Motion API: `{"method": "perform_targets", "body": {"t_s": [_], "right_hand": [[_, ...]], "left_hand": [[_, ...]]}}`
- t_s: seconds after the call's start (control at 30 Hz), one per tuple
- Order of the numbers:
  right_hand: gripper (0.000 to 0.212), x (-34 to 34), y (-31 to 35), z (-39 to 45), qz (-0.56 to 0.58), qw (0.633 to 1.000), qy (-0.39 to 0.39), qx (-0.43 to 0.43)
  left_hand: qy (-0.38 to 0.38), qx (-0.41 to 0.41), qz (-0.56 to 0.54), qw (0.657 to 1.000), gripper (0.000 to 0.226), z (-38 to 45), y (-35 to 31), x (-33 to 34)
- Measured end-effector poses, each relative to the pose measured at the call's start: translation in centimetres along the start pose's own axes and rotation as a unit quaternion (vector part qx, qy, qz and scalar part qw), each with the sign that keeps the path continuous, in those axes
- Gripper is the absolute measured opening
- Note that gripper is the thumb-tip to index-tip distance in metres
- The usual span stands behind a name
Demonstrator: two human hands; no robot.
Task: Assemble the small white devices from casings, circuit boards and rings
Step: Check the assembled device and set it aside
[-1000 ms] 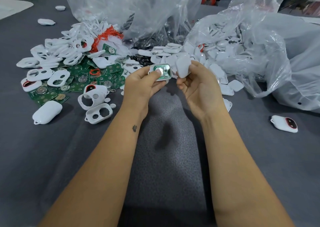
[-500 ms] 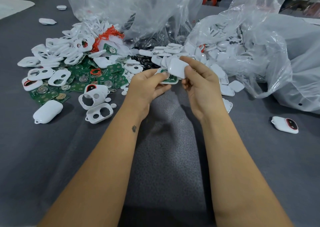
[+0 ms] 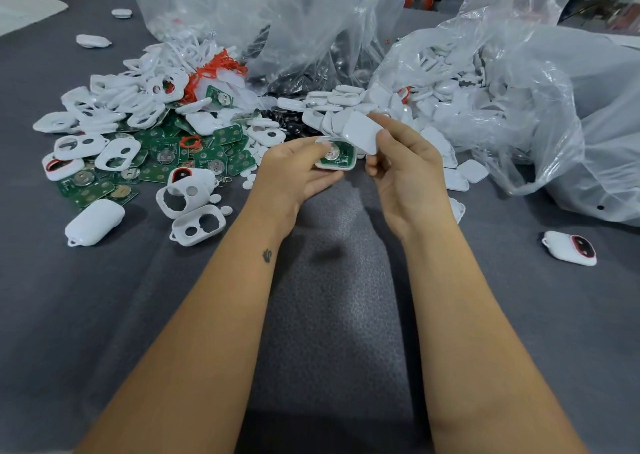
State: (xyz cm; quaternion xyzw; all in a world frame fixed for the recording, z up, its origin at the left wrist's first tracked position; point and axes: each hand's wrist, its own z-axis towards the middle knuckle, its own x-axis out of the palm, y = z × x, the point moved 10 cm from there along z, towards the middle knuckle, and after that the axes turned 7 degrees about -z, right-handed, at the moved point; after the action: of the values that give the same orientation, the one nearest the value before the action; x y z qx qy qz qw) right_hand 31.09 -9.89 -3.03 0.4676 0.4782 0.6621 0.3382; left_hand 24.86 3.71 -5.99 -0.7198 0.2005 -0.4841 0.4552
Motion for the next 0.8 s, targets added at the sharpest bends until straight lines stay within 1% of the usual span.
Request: {"method": "perform_targets", "body": {"t_s": [0.2,0.33,0.47,0.67,0.8], "right_hand": [[0.024,0.9,0.1,-0.5,-0.154,0.988,-0.001,-0.028],[0.025,1.0,0.3,-0.5,-0.200,0.979,-0.007,-0.048],[0.026,1.1,-0.1,-0.4,-0.261,0.964,-0.012,-0.046],[0.025,1.1,0.1,-0.4,-0.300,0.952,-0.021,-0.046],[0.025,1.1,0.5,-0.6,-0.326,0.943,-0.033,-0.058]], "left_hand": [[-0.010,-0.037,-0.043,0.998,0.031,0.1,0.6,-0.2],[-0.012,-0.051,-0.043,0.998,0.036,0.2,0.9,-0.2],[-0.014,-0.052,-0.043,0.998,0.040,0.2,1.1,-0.3],[-0.005,-0.021,-0.029,0.999,0.022,0.3,0.7,-0.3],[0.014,0.001,0.006,1.000,0.013,0.2,0.4,0.0]]}}
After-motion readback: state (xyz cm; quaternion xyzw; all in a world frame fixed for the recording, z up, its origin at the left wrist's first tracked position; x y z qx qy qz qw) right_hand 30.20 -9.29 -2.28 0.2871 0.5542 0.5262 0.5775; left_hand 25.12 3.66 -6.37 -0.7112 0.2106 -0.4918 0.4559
